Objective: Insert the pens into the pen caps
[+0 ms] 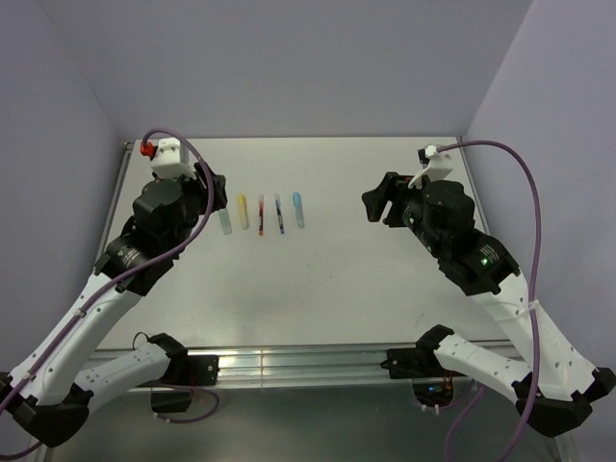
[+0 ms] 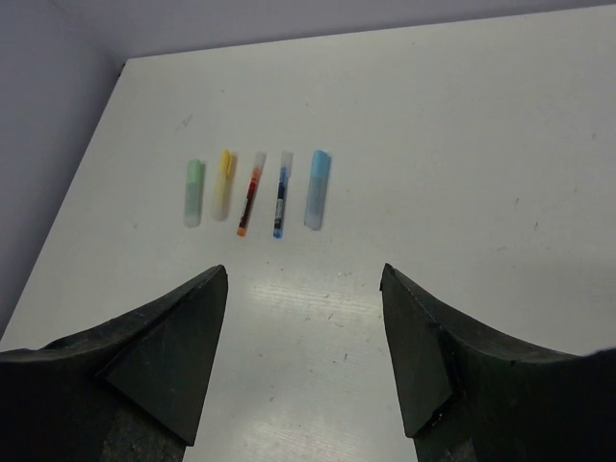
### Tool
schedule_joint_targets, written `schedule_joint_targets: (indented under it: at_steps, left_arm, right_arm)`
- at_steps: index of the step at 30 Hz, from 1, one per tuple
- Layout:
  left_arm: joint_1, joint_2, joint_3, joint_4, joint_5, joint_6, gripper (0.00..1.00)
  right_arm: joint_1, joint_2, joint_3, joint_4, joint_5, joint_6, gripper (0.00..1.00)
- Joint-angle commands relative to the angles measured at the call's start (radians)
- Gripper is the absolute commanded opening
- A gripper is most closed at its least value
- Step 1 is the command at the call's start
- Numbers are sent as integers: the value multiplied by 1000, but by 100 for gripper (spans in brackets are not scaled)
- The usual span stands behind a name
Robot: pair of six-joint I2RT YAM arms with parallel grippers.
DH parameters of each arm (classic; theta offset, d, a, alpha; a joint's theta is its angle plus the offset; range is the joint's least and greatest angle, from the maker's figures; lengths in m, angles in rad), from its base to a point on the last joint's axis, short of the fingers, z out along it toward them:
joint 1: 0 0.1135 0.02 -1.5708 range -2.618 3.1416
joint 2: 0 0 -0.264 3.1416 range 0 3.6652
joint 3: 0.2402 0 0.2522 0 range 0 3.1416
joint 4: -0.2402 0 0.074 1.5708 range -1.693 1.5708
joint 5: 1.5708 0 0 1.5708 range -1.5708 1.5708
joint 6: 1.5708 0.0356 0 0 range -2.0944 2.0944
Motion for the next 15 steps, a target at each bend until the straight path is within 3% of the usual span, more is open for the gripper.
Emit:
schedule_joint_targets:
  at_steps: [1, 15]
  left_arm:
    - [2, -17, -39, 76, -28, 45, 58]
    - [4, -46, -60, 99, -19, 51, 59]
  right_arm:
    - [-8, -14, -5, 61, 25, -30, 73]
    - [-6, -5, 1, 52, 36, -37, 75]
